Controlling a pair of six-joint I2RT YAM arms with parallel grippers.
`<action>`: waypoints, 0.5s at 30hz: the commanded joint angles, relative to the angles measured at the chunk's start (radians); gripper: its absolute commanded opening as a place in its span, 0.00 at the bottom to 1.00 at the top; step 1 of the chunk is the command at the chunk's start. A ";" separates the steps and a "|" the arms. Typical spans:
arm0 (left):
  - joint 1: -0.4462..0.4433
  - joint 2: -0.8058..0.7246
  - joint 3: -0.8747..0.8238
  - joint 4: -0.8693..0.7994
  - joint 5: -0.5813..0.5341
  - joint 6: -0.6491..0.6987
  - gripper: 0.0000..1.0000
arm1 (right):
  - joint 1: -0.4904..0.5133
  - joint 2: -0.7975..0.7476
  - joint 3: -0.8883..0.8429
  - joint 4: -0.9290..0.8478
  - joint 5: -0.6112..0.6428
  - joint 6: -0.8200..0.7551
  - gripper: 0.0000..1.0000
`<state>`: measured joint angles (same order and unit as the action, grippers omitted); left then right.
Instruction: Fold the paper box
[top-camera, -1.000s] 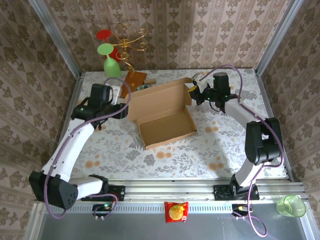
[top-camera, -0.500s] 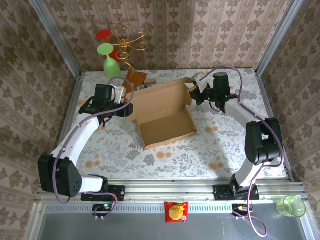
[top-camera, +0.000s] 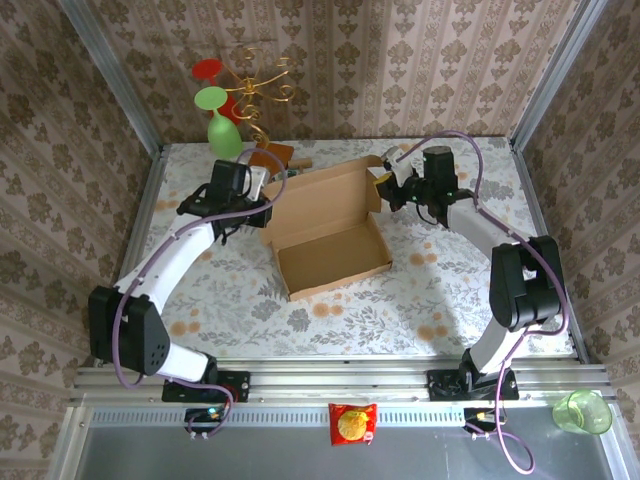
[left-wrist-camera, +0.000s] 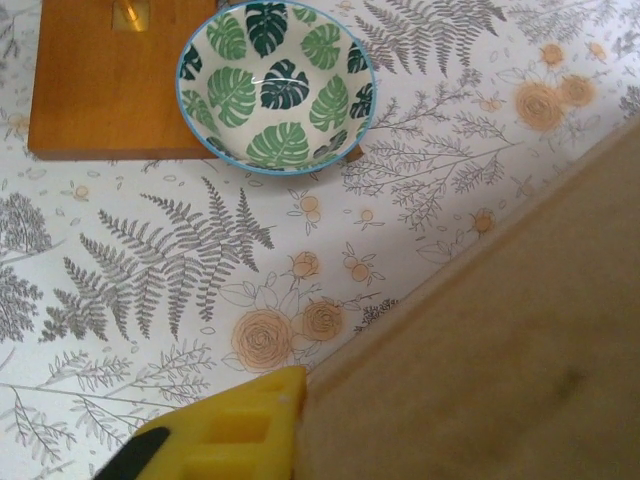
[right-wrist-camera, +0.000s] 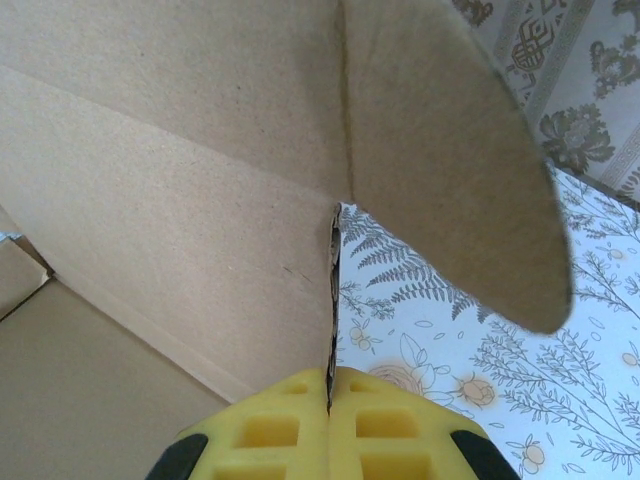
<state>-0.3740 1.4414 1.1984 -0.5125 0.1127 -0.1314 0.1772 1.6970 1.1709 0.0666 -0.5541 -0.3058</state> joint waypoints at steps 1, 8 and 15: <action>-0.015 0.011 0.042 -0.019 -0.060 -0.056 0.15 | 0.023 -0.044 -0.030 0.032 0.049 0.050 0.00; -0.035 0.031 0.059 -0.033 -0.104 -0.116 0.05 | 0.039 -0.075 -0.064 0.089 0.141 0.159 0.00; -0.060 0.044 0.102 0.001 -0.169 -0.179 0.00 | 0.086 -0.121 -0.105 0.166 0.256 0.281 0.00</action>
<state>-0.4217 1.4746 1.2491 -0.5308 0.0021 -0.2592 0.2371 1.6253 1.0901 0.1482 -0.3622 -0.1024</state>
